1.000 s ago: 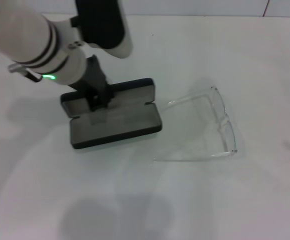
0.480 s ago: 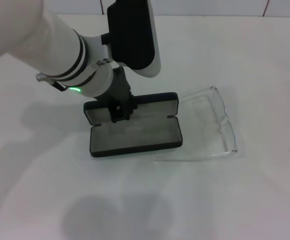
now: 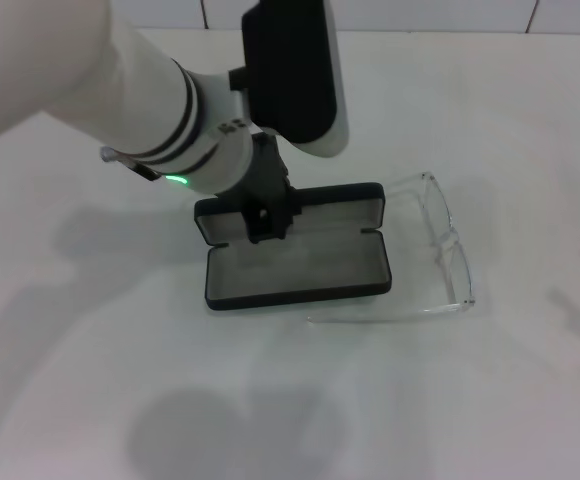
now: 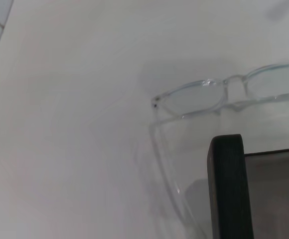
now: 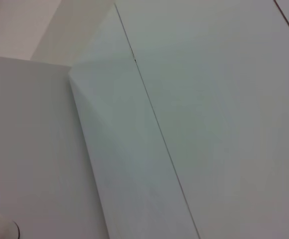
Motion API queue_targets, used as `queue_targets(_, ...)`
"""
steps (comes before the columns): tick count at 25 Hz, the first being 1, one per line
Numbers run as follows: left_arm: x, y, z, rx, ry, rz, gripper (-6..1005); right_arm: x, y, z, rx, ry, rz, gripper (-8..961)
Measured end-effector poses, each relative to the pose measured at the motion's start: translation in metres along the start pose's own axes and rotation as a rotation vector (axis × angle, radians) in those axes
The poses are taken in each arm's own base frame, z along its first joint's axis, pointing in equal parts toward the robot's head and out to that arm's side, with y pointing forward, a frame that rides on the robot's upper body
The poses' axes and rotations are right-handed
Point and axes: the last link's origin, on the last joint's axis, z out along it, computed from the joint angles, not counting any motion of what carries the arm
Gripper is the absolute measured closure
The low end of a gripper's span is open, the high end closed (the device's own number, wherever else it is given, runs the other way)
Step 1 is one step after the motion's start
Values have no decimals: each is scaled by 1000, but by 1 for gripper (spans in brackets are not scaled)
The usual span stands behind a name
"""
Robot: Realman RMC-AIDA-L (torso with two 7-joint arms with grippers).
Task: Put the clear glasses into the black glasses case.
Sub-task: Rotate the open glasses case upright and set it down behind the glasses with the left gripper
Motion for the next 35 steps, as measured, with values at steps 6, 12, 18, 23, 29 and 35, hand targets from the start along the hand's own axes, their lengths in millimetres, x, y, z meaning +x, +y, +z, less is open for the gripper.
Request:
queue_targets(6, 8, 2, 9, 10, 9, 21, 916, 1, 0, -2, 7, 4, 0, 170)
queue_targets(12, 15, 2, 19, 17, 25, 35, 916, 1, 2, -5, 14, 7, 3, 171)
queue_targets(18, 22, 6, 29, 46, 40, 43, 922, 1, 2, -7, 21, 7, -1, 171)
queue_targets(23, 24, 7, 35, 50, 36, 44, 921, 2, 2, -7, 22, 9, -2, 170)
queue_targets(29, 27, 4, 36, 67, 56, 29, 921, 2, 1, -7, 32, 14, -2, 170)
queue_targets(35, 36, 11, 40, 66, 72, 49, 921, 3, 1, -7, 35, 15, -2, 171)
